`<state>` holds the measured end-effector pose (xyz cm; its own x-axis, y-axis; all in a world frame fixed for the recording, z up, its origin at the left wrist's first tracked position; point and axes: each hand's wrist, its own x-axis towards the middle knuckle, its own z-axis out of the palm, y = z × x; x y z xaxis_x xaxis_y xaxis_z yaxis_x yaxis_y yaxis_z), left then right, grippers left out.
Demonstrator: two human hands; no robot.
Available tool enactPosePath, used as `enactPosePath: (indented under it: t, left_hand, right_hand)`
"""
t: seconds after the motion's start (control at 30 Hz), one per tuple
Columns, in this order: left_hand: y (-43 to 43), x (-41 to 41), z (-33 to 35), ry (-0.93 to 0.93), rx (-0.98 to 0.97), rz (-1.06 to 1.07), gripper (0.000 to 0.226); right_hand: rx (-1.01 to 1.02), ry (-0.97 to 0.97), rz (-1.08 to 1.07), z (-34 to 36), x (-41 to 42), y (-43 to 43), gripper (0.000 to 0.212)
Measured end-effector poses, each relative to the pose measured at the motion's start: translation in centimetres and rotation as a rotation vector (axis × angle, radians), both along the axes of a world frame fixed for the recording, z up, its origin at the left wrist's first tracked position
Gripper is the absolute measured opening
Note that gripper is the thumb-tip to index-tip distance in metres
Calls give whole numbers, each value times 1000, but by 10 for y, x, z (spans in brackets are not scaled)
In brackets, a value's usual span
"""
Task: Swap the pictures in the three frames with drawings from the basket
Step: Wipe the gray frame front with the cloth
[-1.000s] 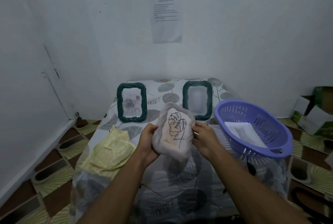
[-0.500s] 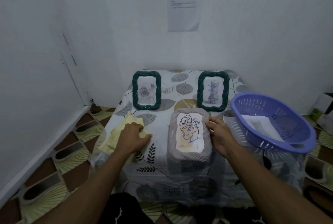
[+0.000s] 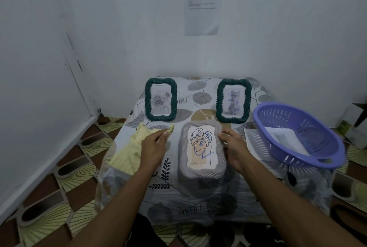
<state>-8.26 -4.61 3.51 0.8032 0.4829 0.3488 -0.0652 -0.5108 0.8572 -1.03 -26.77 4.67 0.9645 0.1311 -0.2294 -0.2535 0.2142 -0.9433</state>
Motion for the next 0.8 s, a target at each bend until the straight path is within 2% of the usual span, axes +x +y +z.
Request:
enactPosePath:
  t: [0.07,0.13,0.23,0.3,0.4,0.57,0.67,0.8]
  left_hand:
    - [-21,6,9,-23,-7,-74,25]
    - [-41,9,9,-6,133,-208,31]
    - [-64,8,-5,119,638,-366,56]
    - [-69,7,-9,171,840,-308,68]
    - [-68,6,-6,205,907,-229,68]
    - [-86,-26,-12,191,975,-442,74]
    - [-81,-20,-13,205,954,-392,79]
    - [-78,1,6,187,927,-327,68]
  right_hand:
    - [16,0,-7,1,-1,4,23]
    - [42,0,-18,4,-3,9,22]
    - [95,-7,-43,7,-3,9,18]
    - [109,-18,-44,7,-5,5,17]
    - [106,-48,-32,5,-10,0,20]
    - [99,-107,-100,8,4,-12,26]
    - [80,-123,-52,8,2,-13,28]
    - [128,-154,26,5,-5,-6,30]
